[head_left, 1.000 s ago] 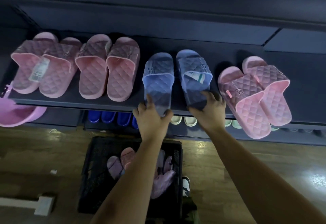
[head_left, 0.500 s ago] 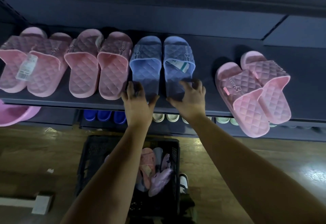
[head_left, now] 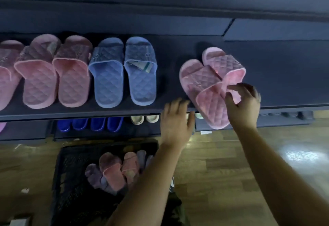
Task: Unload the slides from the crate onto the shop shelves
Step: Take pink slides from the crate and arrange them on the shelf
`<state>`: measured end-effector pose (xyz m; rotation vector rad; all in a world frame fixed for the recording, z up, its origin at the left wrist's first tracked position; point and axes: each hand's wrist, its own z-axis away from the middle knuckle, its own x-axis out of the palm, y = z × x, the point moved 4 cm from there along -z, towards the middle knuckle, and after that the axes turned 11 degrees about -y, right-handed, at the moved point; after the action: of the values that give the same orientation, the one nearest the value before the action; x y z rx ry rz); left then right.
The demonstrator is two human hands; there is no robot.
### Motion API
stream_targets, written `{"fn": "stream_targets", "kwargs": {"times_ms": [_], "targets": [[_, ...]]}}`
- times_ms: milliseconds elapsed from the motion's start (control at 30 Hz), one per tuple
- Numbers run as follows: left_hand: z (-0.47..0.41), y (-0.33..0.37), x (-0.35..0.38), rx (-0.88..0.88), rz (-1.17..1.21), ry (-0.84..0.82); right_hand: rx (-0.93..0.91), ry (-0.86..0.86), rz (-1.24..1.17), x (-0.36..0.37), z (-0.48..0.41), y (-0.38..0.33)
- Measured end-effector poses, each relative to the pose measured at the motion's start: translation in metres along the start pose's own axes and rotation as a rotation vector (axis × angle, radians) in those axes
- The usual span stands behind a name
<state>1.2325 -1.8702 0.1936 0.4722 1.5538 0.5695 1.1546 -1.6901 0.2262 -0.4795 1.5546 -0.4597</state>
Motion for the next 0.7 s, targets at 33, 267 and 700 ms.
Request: {"fn": "stream_targets", "kwargs": {"times_ms": [33, 267, 700], "targets": [[0.0, 0.014, 0.011, 0.029, 0.008, -0.023, 0.056, -0.059, 0.042, -0.002, -0.004, 0.018], [-0.013, 0.055, 0.067, -0.045, -0.231, -0.269, 0.1, -0.251, -0.049, -0.001, -0.002, 0.072], [-0.042, -0.014, 0.018, -0.036, -0.329, -0.158, 0.089, -0.201, -0.006, 0.041, -0.006, 0.032]]}}
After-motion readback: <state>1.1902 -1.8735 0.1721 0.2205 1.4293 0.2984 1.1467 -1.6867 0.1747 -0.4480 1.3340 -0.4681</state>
